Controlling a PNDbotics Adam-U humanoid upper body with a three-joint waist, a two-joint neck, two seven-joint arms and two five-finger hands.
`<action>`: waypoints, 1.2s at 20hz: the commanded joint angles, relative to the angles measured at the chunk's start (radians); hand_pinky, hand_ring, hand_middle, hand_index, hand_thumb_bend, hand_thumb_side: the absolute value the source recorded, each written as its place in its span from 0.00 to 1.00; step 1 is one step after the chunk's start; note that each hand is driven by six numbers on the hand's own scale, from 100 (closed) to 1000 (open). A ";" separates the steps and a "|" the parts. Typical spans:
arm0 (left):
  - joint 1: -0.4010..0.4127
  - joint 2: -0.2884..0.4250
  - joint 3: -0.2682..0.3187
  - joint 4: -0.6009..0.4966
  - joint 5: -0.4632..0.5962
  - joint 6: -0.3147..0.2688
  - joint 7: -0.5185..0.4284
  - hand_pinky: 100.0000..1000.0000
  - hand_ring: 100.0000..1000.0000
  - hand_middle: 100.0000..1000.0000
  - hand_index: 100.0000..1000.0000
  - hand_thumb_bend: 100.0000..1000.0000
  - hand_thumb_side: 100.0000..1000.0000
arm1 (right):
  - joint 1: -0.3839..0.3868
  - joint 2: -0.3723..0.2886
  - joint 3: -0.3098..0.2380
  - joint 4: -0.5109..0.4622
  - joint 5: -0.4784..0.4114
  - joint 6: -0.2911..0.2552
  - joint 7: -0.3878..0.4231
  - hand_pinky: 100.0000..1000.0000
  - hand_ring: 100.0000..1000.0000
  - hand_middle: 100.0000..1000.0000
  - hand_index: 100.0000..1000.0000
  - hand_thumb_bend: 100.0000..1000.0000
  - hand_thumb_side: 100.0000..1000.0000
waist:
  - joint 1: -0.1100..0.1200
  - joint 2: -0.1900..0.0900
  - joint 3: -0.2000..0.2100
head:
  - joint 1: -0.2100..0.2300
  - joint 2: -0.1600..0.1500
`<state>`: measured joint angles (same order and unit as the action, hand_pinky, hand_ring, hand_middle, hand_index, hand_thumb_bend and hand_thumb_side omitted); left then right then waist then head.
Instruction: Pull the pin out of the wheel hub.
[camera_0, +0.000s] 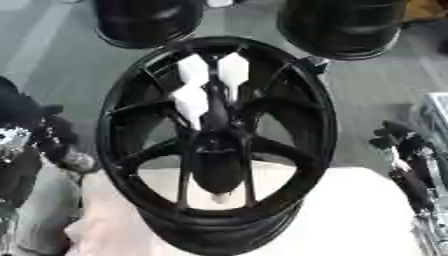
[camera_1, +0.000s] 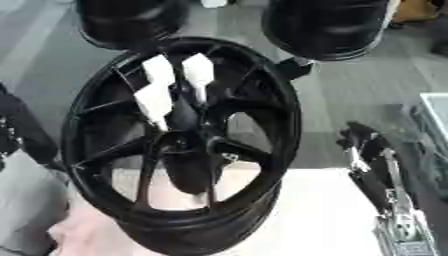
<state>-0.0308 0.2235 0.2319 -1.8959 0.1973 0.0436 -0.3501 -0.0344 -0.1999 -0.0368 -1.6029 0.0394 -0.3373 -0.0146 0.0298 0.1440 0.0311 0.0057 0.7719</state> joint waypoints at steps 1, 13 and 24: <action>-0.007 0.117 0.013 -0.057 0.042 -0.056 0.023 0.61 0.54 0.52 0.76 0.33 0.62 | -0.004 -0.025 -0.007 -0.012 0.001 0.001 -0.003 0.73 0.62 0.63 0.78 0.00 0.46 | 0.002 -0.014 0.000 | -0.006 -0.002; -0.108 0.827 -0.062 -0.033 -0.030 -0.470 0.096 0.66 0.58 0.60 0.81 0.40 0.53 | -0.004 -0.049 -0.004 -0.005 0.006 0.002 -0.002 0.73 0.62 0.63 0.78 0.00 0.46 | 0.031 -0.022 -0.025 | -0.035 -0.002; -0.626 0.826 -0.415 0.278 -0.434 -0.820 -0.276 0.74 0.68 0.73 0.86 0.58 0.48 | -0.008 -0.065 0.016 0.002 -0.003 0.001 0.021 0.73 0.63 0.63 0.78 0.00 0.46 | 0.046 -0.038 -0.076 | -0.028 -0.012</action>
<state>-0.6386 1.0481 -0.1620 -1.6474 -0.1998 -0.6416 -0.4788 -0.0349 -0.2424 -0.0232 -1.5928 0.0400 -0.3344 0.0010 0.0775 0.1246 -0.0448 -0.0226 0.7705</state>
